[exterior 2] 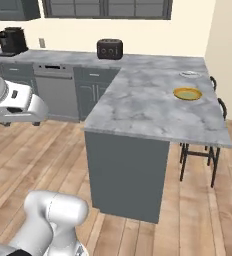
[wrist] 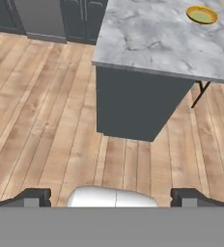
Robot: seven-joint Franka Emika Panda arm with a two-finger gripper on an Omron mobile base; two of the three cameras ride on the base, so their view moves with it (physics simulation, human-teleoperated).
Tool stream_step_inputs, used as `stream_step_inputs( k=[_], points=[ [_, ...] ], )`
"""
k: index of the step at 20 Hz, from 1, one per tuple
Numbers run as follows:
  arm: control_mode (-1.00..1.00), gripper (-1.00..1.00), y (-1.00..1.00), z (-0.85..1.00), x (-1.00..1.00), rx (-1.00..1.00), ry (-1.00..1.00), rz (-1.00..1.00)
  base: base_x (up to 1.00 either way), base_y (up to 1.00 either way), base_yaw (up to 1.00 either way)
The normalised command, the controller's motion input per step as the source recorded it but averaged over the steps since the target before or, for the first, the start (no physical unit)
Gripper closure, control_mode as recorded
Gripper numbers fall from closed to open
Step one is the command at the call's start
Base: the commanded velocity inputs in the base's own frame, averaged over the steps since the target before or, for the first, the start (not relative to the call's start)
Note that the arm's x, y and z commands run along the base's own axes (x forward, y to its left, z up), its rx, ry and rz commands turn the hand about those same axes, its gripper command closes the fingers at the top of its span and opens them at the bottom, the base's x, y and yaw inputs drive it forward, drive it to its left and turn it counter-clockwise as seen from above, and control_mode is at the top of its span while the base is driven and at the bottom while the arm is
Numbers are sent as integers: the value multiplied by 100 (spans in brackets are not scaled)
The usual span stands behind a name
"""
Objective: Transport the fish and tomato to the fridge. Place the fish on the rack containing meat and place the tomato on the rack containing the vegetable, ensuring meats and vegetables are on different racks.
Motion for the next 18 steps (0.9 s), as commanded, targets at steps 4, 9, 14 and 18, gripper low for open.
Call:
stream_step_inputs(
  k=[4,9,14,18],
  points=[
    [100,-100,0,0,0,0,0,0,0,-100,0],
    [100,-100,0,0,0,0,0,0,0,-100,0],
    [100,-100,0,0,0,0,0,0,3,-100,0],
    [100,-100,0,0,0,0,0,0,18,-100,19]
  ],
)
